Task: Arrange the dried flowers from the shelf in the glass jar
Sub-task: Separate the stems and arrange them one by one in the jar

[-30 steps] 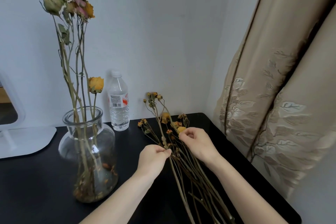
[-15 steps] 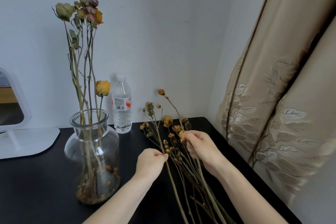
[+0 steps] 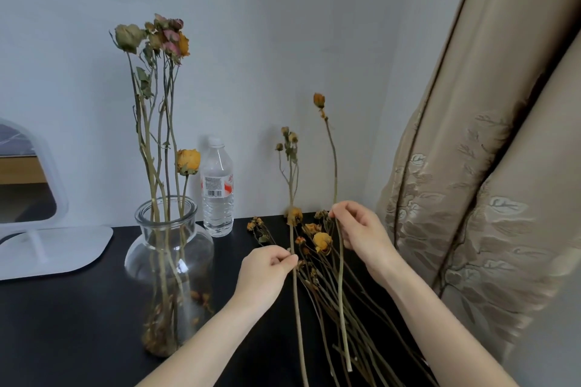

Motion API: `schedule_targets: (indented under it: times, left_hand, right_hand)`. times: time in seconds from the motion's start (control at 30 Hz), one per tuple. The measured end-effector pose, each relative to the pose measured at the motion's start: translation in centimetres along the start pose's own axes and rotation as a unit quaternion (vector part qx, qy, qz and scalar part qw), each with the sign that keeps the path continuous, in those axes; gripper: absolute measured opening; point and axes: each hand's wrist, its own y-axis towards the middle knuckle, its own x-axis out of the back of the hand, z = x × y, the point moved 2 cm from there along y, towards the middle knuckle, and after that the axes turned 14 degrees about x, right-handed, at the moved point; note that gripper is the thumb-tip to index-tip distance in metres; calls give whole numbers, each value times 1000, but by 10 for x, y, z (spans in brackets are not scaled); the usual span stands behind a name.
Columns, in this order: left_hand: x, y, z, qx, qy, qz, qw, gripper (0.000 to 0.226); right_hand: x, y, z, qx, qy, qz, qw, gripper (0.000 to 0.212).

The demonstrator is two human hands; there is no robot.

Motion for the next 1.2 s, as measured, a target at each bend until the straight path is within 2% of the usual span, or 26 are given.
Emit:
schedule_targets:
  times: [0.2, 0.33, 0.7, 0.9, 1.2]
  left_hand:
    - [36, -23, -36, -89, -12, 11, 996, 12]
    - [80, -42, -58, -129, -26, -13, 991, 12]
    - [213, -74, -114, -210, -106, -193, 953, 14]
    - [238, -57, -117, -206, -127, -247, 938, 16]
    - [219, -25, -74, -150, -83, -220, 960, 13]
  right_hand:
    - [2, 18, 36, 47, 16, -53, 997, 25]
    - [-10, 29, 68, 80, 56, -67, 993, 27]
    - [-81, 58, 165, 203, 117, -46, 971, 31]
    - [-99, 62, 167, 206, 112, -31, 972, 31]
    - [-102, 63, 155, 192, 97, -30, 976, 31]
